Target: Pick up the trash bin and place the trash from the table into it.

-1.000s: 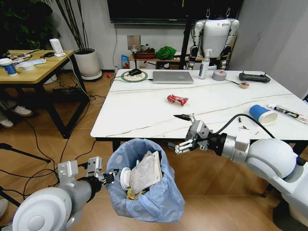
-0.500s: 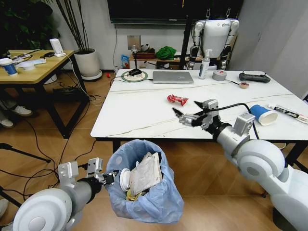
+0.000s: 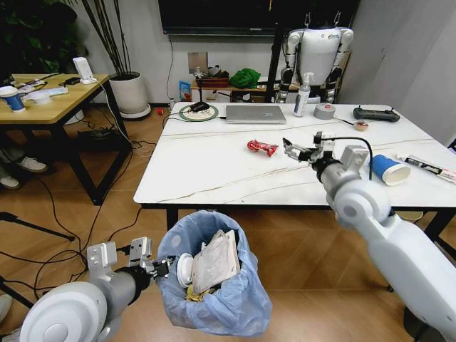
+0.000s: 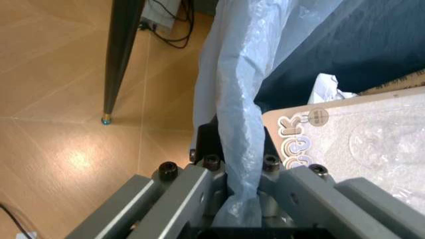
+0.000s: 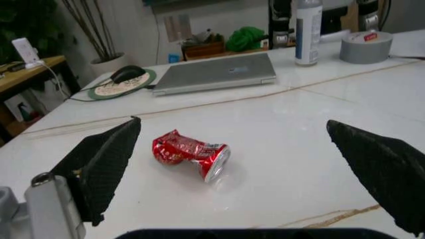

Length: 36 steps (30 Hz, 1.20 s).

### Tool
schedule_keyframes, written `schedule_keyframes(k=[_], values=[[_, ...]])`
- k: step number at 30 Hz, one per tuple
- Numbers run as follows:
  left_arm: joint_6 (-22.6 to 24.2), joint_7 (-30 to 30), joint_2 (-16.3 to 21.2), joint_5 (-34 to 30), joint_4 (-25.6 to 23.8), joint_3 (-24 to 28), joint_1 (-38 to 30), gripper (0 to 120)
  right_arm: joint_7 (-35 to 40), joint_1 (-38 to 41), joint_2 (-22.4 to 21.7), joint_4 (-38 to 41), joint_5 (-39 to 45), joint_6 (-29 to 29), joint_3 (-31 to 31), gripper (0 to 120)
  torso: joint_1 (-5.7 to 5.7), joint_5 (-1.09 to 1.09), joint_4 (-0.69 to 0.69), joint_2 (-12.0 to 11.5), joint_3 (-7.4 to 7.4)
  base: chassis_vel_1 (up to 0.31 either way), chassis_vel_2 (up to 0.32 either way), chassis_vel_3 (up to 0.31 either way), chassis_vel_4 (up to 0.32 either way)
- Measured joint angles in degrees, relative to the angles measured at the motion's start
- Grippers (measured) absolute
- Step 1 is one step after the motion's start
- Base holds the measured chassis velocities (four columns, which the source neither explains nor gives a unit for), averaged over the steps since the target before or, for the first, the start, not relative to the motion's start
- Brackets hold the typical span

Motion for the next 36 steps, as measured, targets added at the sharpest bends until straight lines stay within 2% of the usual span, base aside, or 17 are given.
schedule_keyframes(k=[6,7,9,13,19,20,23,36], values=[[0.0,0.1,0.0,-0.1,0.0,0.2,-0.2,0,-0.1,3.1,1.8,-4.0,1.2,-1.8,-0.9,100,0.00,0.02,0.00,0.0,0.00,0.000,0.000,0.000,0.000],[0.0,0.2,0.0,-0.2,0.0,0.3,-0.4,0,-5.3,4.2,0.9,-5.6,-0.5,-3.1,-1.4,100,0.00,0.00,0.01,0.0,0.00,0.000,0.000,0.000,0.000],[0.0,0.3,0.0,-0.6,0.0,0.6,-1.1,0,-10.2,5.2,-0.4,-7.2,-1.7,-3.1,-2.5,100,0.00,-0.01,-0.01,0.0,0.00,0.000,0.000,0.000,0.000],[0.0,0.4,0.1,-0.9,0.0,0.8,-1.5,0,-15.2,7.6,-1.0,-10.5,-2.4,-2.9,-4.8,100,0.00,0.01,-0.03,0.0,0.00,0.000,0.000,0.000,0.000],[0.0,0.5,0.4,-1.9,0.0,0.5,-2.0,0,-32.7,12.9,-0.3,-19.5,-4.6,2.8,-9.5,100,0.00,0.01,0.00,0.0,0.00,0.000,0.000,0.000,0.000],[0.0,0.5,0.4,-1.9,0.0,0.5,-2.0,0,-32.7,12.9,-0.3,-19.5,-4.6,2.8,-9.5,100,0.00,0.01,0.00,0.0,0.00,0.000,0.000,0.000,0.000],[0.0,0.4,0.4,-2.3,0.0,0.3,-2.0,0,-40.0,14.8,0.2,-23.8,-5.6,4.1,-10.9,100,0.01,0.00,-0.01,0.0,-0.01,0.000,0.000,0.000,0.000],[0.0,0.8,0.1,-2.5,0.0,0.2,-2.7,0,-45.9,17.3,3.0,-36.1,-7.8,4.9,-11.3,100,0.01,0.01,-0.01,0.0,0.00,0.000,0.000,0.000,0.000]])
